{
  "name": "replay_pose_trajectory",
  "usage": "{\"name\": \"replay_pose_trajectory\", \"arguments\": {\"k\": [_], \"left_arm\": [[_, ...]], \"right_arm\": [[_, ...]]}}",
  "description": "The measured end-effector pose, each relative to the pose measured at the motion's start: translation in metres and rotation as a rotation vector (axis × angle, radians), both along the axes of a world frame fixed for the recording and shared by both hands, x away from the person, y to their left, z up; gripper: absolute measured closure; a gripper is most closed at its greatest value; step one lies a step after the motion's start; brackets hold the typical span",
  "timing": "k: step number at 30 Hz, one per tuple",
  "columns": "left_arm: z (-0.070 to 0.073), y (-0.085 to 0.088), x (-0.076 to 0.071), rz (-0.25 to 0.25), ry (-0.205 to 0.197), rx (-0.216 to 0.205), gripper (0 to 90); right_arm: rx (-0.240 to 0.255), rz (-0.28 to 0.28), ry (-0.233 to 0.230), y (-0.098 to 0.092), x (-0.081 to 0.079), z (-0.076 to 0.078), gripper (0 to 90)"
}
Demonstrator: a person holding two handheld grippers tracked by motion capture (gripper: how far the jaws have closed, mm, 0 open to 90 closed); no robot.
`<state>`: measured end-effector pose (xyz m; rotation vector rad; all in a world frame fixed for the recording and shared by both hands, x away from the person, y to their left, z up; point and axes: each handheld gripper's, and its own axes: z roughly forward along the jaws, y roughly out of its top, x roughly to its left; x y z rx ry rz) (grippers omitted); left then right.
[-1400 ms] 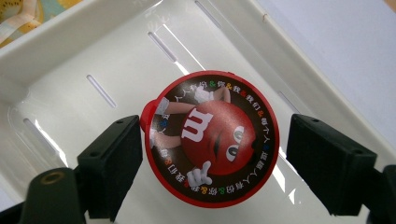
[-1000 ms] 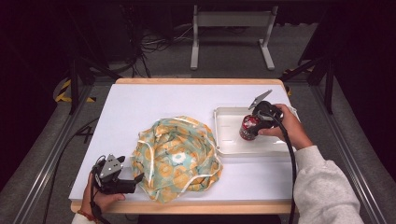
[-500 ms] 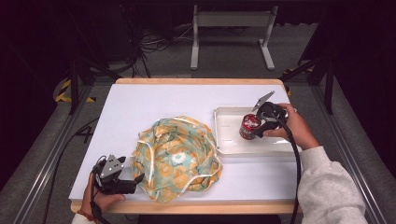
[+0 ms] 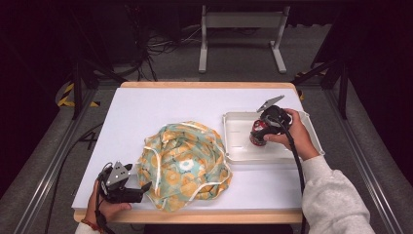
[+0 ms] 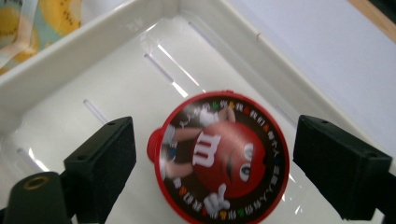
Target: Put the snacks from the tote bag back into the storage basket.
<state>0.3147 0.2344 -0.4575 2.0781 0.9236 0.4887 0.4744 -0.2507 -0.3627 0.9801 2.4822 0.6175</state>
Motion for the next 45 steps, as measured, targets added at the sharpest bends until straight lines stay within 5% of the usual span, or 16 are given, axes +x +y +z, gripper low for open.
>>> {"name": "replay_pose_trajectory", "arguments": {"k": [11, 18, 21, 27, 29, 32, 35, 36, 38, 45], "left_arm": [[0.0, 0.0, 0.0, -0.003, 0.002, 0.002, 6.6], [0.0, 0.0, -0.001, -0.003, 0.004, 0.01, 6.7], [0.0, -0.001, -0.001, -0.003, 0.009, 0.008, 6.8], [-0.001, -0.002, 0.0, -0.014, 0.012, 0.02, 6.8], [-0.001, -0.002, 0.0, -0.014, 0.013, 0.02, 6.8], [-0.001, -0.001, 0.0, -0.014, 0.012, 0.02, 6.8], [-0.001, -0.001, -0.001, -0.014, 0.013, 0.017, 6.8], [-0.001, -0.001, -0.001, -0.01, 0.016, 0.012, 6.8], [-0.001, -0.001, -0.001, -0.014, 0.016, 0.013, 6.8], [-0.001, -0.003, 0.0, -0.021, 0.017, 0.03, 6.8]], "right_arm": [[-0.026, -0.06, -0.001, 0.01, 0.012, -0.004, 18.1], [-0.039, -0.027, 0.039, 0.008, 0.009, -0.006, 23.2], [-0.07, 0.044, 0.058, 0.008, 0.006, -0.005, 23.5], [-0.128, 0.273, 0.055, 0.007, -0.006, -0.003, 23.4], [-0.133, 0.288, 0.033, 0.006, -0.009, -0.003, 20.1], [-0.16, 0.253, 0.011, 0.005, -0.014, -0.001, 17.2], [-0.114, 0.209, 0.011, -0.001, -0.015, 0.002, 12.6], [-0.067, 0.15, 0.012, -0.007, -0.018, 0.002, 11.1], [-0.062, 0.118, 0.009, -0.012, -0.021, 0.0, 10.2], [0.031, 0.063, 0.055, -0.031, -0.025, -0.01, 17.2]]}}
